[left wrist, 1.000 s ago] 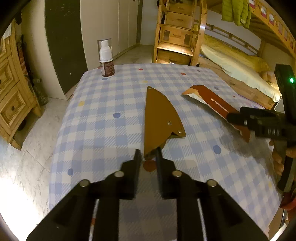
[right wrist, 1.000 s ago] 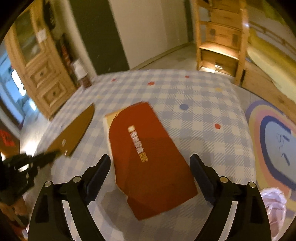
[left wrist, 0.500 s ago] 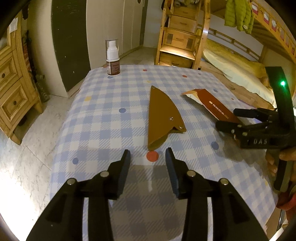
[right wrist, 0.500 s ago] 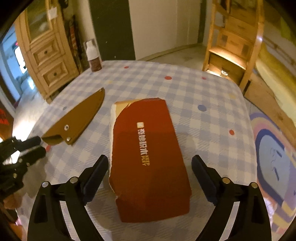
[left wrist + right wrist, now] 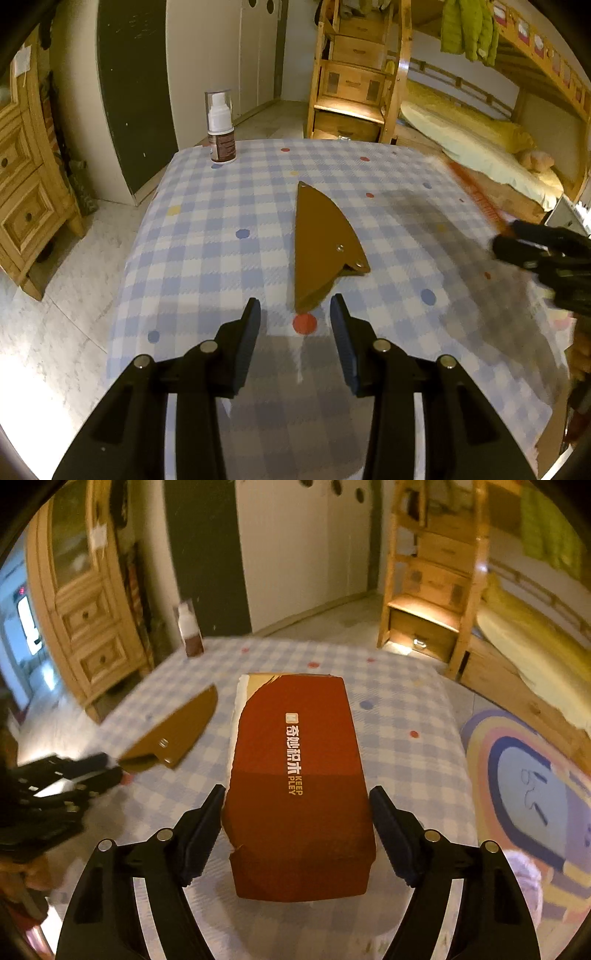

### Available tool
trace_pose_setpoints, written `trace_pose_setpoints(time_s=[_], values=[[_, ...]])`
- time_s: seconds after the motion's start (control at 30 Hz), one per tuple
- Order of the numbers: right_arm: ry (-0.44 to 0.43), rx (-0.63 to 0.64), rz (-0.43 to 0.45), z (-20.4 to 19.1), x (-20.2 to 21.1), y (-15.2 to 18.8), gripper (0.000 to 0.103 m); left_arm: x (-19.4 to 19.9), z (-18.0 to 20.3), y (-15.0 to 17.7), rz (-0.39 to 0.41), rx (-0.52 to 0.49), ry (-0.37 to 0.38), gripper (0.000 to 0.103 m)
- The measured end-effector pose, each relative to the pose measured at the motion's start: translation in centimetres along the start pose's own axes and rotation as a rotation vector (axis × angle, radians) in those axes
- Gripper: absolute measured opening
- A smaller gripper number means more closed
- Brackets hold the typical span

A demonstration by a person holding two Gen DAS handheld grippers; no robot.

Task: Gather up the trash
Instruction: 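Drop the red box and brown sheath into the trash bag with both tools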

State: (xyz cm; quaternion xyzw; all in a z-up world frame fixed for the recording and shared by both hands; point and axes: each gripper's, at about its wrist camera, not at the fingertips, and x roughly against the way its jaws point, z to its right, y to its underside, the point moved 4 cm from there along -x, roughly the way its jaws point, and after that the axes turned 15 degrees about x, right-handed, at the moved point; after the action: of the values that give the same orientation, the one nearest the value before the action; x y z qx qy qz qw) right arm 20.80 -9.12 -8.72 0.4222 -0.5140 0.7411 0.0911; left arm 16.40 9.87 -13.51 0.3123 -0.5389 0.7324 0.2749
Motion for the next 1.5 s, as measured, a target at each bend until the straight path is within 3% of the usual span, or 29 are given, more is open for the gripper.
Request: trace_pose_setpoints(time_s=[0.13, 0.2, 0.27, 0.53, 0.83, 1.13, 1.27, 1.33, 1.5], values=[[0.004, -0.018, 0.024, 0.4, 1.6, -0.1, 0.077, -0.9, 0.8, -0.5, -0.011, -0.038, -0.010, 0.035], [0.004, -0.033, 0.032, 0.6, 2.4, 0.0, 0.077, -1.3, 1.1, -0.6, -0.032, -0.052, -0.012, 0.016], [-0.011, -0.060, 0.045, 0.7, 3.1, 0.2, 0.077, -1.0, 1.4, -0.5, -0.018, -0.065, -0.014, 0.006], [0.018, -0.143, 0.104, 2.3, 7.3, 1.9, 0.077, 4.1, 4.3, 0.1, 0.022, 0.005, 0.155, 0.003], [0.146, -0.263, 0.096, 6.5, 10.8, 6.4, 0.077, 7.3, 13.0, 1.4, 0.052, -0.071, 0.269, 0.003], [0.251, -0.445, 0.059, 13.1, 13.7, 13.7, 0.078, 6.9, 22.6, 3.7, 0.001, -0.203, 0.364, 0.003], [0.289, -0.500, 0.049, 16.1, 13.9, 15.8, 0.079, 6.3, 25.5, 4.4, -0.015, -0.244, 0.384, 0.003], [0.310, -0.519, 0.049, 17.2, 13.8, 16.5, 0.088, 6.1, 26.7, 4.8, -0.023, -0.262, 0.392, 0.003], [0.323, -0.575, 0.092, 18.9, 15.2, 18.2, 0.088, 5.1, 29.4, 6.1, -0.049, -0.318, 0.405, 0.003]])
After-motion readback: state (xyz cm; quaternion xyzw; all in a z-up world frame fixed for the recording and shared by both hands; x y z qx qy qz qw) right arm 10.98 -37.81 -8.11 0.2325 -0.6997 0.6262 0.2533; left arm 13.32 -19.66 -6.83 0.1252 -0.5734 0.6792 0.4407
